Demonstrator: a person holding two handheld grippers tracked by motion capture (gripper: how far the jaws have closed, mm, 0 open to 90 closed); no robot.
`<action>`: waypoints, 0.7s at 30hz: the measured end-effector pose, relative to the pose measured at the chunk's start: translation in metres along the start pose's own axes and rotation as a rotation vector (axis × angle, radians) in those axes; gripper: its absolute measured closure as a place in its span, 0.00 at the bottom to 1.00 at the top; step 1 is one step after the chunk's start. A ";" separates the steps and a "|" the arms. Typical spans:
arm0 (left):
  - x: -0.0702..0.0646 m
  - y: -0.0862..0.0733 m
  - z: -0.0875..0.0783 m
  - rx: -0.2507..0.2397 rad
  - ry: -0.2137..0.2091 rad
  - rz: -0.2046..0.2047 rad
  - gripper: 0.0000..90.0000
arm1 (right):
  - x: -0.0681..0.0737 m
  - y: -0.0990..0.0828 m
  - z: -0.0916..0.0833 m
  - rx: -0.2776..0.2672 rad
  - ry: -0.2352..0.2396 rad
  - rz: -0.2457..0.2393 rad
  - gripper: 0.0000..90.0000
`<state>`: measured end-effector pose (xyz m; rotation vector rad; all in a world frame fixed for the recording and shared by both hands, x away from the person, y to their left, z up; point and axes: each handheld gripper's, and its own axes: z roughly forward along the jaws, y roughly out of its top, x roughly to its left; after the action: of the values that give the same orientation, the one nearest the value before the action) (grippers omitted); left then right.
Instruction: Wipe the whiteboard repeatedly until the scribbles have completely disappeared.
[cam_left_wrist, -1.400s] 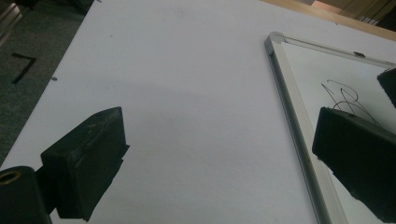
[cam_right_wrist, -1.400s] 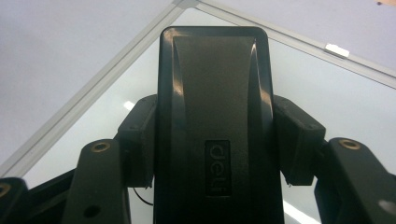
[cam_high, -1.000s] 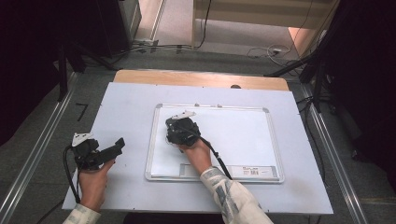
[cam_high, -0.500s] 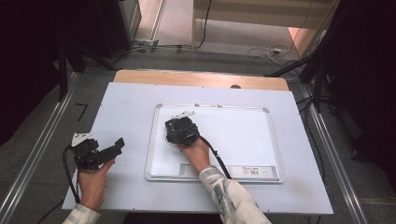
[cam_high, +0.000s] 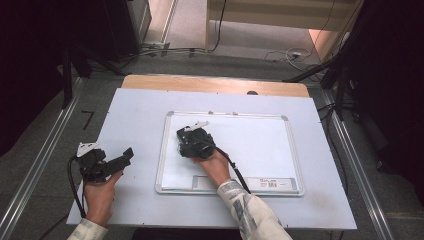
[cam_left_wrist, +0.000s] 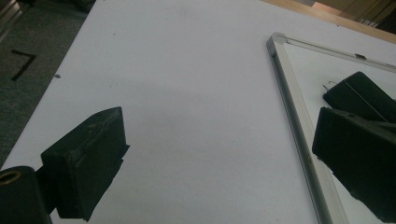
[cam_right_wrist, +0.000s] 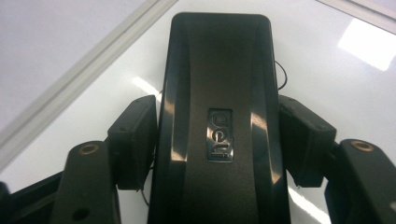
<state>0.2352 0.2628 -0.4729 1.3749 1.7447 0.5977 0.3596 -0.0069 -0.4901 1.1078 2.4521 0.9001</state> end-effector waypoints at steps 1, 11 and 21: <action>0.000 0.000 0.000 0.000 0.000 -0.001 0.04 | -0.001 0.000 0.000 0.000 0.007 0.003 0.40; 0.000 0.000 0.000 0.001 -0.002 -0.002 0.04 | -0.005 0.003 0.002 -0.008 0.043 0.029 0.40; 0.001 0.000 0.000 -0.001 -0.003 -0.002 0.04 | -0.006 0.008 0.008 -0.023 0.039 0.050 0.40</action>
<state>0.2354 0.2641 -0.4730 1.3722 1.7429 0.5952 0.3718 -0.0037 -0.4901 1.1585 2.4494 0.9709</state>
